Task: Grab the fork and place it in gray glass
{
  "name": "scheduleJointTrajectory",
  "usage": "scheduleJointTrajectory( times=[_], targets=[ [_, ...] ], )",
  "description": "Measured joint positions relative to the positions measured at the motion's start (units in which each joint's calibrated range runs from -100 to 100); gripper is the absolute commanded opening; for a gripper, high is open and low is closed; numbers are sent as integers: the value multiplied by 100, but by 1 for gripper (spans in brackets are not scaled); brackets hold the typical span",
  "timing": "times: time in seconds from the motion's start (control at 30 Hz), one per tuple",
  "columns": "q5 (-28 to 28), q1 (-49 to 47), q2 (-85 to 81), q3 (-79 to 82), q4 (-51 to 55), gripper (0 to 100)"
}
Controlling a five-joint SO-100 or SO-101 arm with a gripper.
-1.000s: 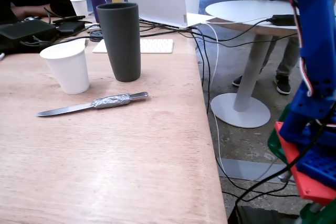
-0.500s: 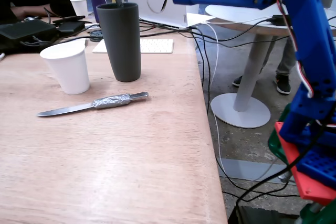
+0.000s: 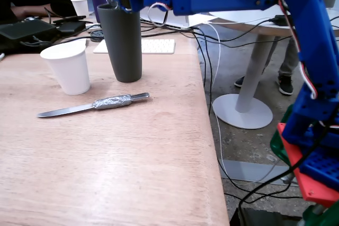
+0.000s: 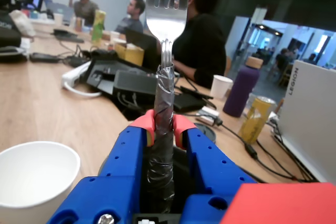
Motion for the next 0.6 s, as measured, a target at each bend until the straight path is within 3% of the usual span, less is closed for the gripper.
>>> scheduleJointTrajectory(
  times=[0.13,0.6],
  targets=[
    [5,-132,0,-9,0,18],
    [34,-197,-9,-18,-25,18]
  ],
)
